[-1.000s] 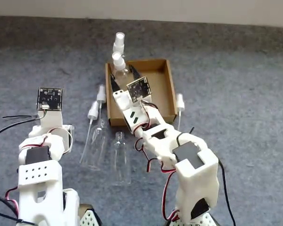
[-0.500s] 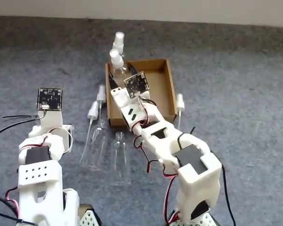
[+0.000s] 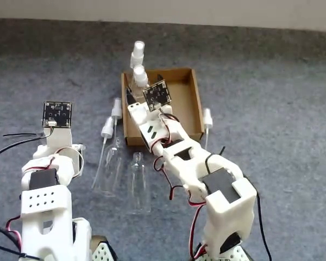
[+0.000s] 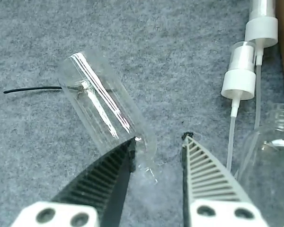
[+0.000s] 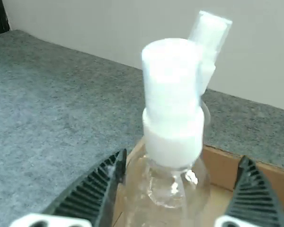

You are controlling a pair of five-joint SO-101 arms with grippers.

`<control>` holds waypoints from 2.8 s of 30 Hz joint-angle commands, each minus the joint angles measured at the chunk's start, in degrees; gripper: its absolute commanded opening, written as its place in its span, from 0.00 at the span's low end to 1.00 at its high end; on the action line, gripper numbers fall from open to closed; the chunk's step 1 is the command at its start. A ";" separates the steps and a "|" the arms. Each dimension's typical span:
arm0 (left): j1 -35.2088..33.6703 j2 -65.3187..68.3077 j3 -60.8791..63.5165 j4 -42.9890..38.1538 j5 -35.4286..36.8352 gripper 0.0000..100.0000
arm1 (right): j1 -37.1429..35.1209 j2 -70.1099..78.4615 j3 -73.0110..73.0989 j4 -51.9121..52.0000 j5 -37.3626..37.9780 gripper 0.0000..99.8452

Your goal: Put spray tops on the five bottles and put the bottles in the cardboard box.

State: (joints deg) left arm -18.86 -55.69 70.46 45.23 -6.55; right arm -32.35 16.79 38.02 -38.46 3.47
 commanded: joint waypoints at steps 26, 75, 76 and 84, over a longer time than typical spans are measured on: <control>-0.13 -1.19 -0.31 -1.14 0.00 0.16 | -0.66 -36.53 -1.80 39.96 -0.53 0.32; -0.22 -1.19 -0.31 -1.14 0.00 0.16 | -10.07 -34.07 -0.04 102.29 -19.78 0.01; -0.22 -1.19 -0.31 -1.14 0.00 0.16 | -9.01 -37.05 -1.71 105.10 -17.05 0.01; -0.66 -1.45 -0.84 -0.79 0.00 0.16 | 9.80 -57.45 -7.60 121.45 2.29 0.01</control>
State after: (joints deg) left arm -18.86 -55.69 70.46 45.23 -6.55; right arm -32.26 -34.64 34.15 79.25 -0.31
